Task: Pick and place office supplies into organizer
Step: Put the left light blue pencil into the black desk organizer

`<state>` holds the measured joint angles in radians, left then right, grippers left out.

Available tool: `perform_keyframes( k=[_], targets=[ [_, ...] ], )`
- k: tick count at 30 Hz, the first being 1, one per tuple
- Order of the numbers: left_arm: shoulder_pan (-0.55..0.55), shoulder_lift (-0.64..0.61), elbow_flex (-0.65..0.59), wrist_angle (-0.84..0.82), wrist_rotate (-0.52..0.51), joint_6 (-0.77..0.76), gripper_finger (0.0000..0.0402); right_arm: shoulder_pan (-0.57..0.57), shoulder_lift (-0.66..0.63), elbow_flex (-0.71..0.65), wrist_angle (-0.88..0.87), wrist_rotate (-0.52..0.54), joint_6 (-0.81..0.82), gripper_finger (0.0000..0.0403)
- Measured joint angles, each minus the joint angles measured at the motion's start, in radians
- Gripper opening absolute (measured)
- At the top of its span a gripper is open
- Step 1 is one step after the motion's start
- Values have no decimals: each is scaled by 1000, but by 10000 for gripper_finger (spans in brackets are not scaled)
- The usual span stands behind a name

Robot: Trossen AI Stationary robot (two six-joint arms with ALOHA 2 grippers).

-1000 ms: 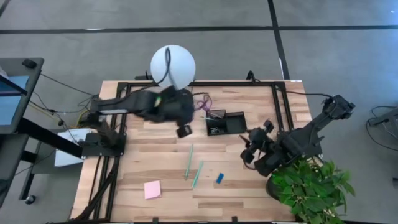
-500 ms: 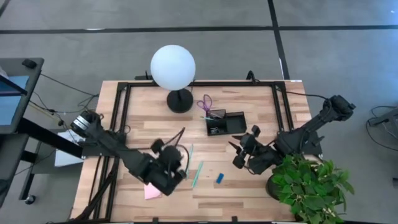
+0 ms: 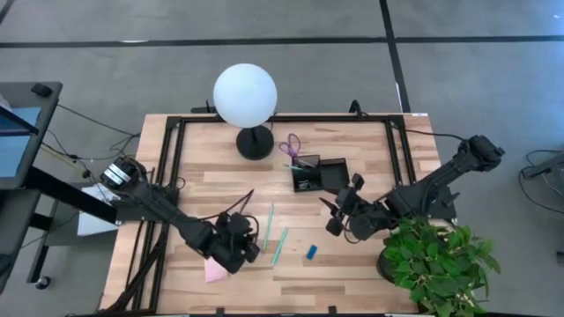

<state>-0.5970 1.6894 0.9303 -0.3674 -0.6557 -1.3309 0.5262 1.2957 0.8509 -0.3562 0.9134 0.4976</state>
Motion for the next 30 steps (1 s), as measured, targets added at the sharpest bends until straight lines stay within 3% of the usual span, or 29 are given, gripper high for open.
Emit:
perform_keyframes(
  k=[4,11,18,30],
  targets=[
    [30,0,-109,232,32,75,103,-44,0,0,2,-21,-5,131],
    [83,0,-126,299,11,179,103,-110,0,0,4,-91,-36,131],
    [106,0,-126,547,165,483,103,-143,0,0,2,-105,-38,131],
    [147,146,-124,607,233,425,103,-120,0,0,-1,-135,-28,131]
  ],
)
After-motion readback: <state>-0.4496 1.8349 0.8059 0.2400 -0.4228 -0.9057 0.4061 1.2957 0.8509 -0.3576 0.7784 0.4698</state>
